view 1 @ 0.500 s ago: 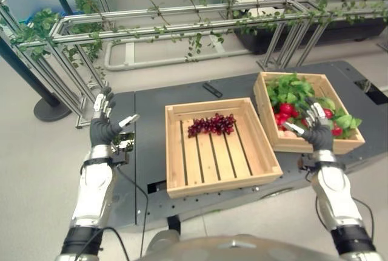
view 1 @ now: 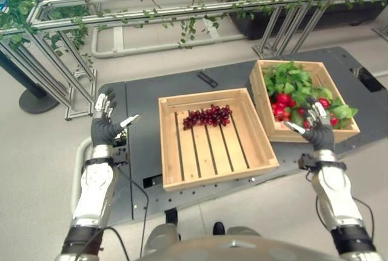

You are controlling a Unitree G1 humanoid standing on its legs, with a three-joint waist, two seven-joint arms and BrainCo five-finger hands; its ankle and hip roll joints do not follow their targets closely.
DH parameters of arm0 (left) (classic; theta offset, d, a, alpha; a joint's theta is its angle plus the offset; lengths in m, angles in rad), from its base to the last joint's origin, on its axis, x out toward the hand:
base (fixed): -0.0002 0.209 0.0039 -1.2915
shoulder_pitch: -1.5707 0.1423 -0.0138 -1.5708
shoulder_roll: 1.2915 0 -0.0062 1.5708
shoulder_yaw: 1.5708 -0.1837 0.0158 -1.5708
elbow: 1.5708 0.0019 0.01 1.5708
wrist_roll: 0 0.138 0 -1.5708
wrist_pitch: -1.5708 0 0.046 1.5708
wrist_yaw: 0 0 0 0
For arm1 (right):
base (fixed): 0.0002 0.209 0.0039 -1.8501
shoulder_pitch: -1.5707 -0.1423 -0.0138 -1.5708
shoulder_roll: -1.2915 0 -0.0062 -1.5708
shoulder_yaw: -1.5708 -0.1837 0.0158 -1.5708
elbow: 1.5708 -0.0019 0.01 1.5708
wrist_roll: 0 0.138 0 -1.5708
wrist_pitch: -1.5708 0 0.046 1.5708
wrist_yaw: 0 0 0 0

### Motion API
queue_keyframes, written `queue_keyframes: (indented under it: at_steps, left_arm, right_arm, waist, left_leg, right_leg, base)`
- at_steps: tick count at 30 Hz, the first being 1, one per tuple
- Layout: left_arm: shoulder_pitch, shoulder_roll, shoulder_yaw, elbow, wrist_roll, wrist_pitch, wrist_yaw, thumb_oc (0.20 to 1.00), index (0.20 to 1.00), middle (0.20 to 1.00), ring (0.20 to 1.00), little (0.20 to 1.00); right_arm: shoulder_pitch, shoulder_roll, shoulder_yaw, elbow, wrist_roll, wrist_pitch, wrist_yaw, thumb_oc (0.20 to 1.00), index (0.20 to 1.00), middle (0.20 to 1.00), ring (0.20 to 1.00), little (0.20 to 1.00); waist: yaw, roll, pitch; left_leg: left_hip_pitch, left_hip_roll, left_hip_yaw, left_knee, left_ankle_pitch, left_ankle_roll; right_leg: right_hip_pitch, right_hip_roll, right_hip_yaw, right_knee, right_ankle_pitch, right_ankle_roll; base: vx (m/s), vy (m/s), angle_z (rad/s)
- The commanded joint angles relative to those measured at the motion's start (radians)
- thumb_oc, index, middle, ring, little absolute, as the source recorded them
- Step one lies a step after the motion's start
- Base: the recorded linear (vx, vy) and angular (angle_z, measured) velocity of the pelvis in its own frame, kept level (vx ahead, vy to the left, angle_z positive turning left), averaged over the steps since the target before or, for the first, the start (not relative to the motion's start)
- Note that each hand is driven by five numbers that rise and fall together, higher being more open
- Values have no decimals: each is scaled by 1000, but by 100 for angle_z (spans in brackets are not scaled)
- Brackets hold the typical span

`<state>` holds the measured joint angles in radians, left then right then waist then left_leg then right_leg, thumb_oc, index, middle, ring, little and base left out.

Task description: Pick up the fruits from the basket on one side to the basket on the other side

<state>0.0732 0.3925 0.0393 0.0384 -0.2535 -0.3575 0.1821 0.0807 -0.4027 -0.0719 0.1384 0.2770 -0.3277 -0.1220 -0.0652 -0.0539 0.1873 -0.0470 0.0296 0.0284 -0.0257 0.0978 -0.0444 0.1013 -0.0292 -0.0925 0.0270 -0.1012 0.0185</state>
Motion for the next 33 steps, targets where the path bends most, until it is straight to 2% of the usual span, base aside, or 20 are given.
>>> queue_keyframes:
  at_steps: [1, 5, 7, 8, 10, 12, 19, 23, 29, 33]
  left_arm:
    - [-42, 21, 3, -5, 8, -43, 9, 1000, 1000, 1000, 1000, 1000]
    - [-44, 23, 5, -6, 11, -43, 4, 1000, 1000, 1000, 1000, 1000]
    - [-58, 33, 1, -1, 21, -44, 4, 1000, 1000, 1000, 1000, 1000]
    - [-80, 55, -8, 10, 23, -46, 6, 1000, 1000, 1000, 1000, 1000]
    - [-94, 66, -14, 17, 22, -47, 10, 1000, 1000, 1000, 1000, 1000]
    - [-136, 96, -29, 25, 5, -55, 18, 1000, 1000, 1000, 1000, 1000]
    - [-171, 146, -40, 10, -16, -59, 33, 1000, 1000, 1000, 1000, 1000]
    - [-181, 169, -44, 5, -24, -59, 35, 1000, 1000, 1000, 1000, 1000]
    - [-206, 192, -48, 7, -22, -58, 41, 1000, 1000, 1000, 1000, 1000]
    - [-233, 211, -45, 8, -13, -53, 60, 1000, 1000, 1000, 1000, 1000]
  right_arm:
    - [-53, -18, -51, -57, -9, -63, -21, 1000, 1000, 1000, 1000, 1000]
    - [-53, -37, -52, -63, -45, -54, -21, 1000, 1000, 1000, 1000, 1000]
    - [-86, -82, -41, -56, -81, -43, -18, 1000, 1000, 1000, 1000, 1000]
    - [-149, -149, -18, -45, -136, -26, -32, 1000, 1000, 1000, 1000, 1000]
    - [-189, -181, -1, -32, -135, -21, -32, 1000, 1000, 1000, 1000, 1000]
    - [-328, -292, 67, -2, -152, -11, -33, 1000, 1000, 1000, 1000, 1000]
    - [-679, -480, 253, 93, -133, 17, -37, 1000, 1000, 1000, 1000, 1000]
    - [-866, -593, 400, 158, -152, 39, -1, 1000, 1000, 1000, 1000, 1000]
    - [-1078, -651, 618, 245, -230, 65, 25, 1000, 1000, 1000, 1000, 1000]
    - [-1191, -640, 718, 283, -283, 87, 25, 1000, 1000, 1000, 1000, 1000]
  waist:
    - [-1, -2, -28]
    - [-2, -3, -27]
    - [3, -6, -6]
    - [11, -12, 20]
    - [15, -13, 32]
    - [25, -16, 73]
    - [47, -31, 139]
    - [60, -52, 171]
    - [69, -69, 225]
    - [80, -83, 260]
  left_leg:
    - [32, 70, 19, 96, -118, -31]
    - [31, 67, 21, 95, -121, -29]
    - [9, 64, 17, 106, -121, -28]
    - [-16, 62, 15, 115, -117, -28]
    - [-30, 62, 14, 118, -114, -28]
    - [-73, 63, 14, 127, -102, -29]
    - [-147, 65, 17, 142, -81, -34]
    - [-174, 69, 17, 146, -74, -37]
    - [-219, 72, 17, 169, -71, -42]
    - [-255, 80, 15, 180, -65, -45]
  right_leg:
    - [-114, -32, -1, 113, -5, 72]
    - [-118, -34, 3, 111, -5, 74]
    - [-138, -37, 6, 117, -1, 74]
    - [-166, -37, 7, 127, 6, 75]
    - [-183, -36, 8, 133, 9, 75]
    - [-232, -36, 9, 149, 21, 77]
    - [-314, -34, 13, 166, 48, 81]
    - [-349, -34, 21, 175, 58, 83]
    - [-390, -35, 22, 189, 68, 83]
    - [-429, -30, 22, 198, 77, 83]
  base:
    - [10, 43, -5]
    - [-9, 3, 0]
    - [-112, 12, -1]
    - [-123, 3, -1]
    - [-113, 1, -4]
    - [-164, 3, -5]
    - [-66, 21, -6]
    - [-47, 8, -4]
    - [-44, -3, 2]
    - [-36, -10, -3]
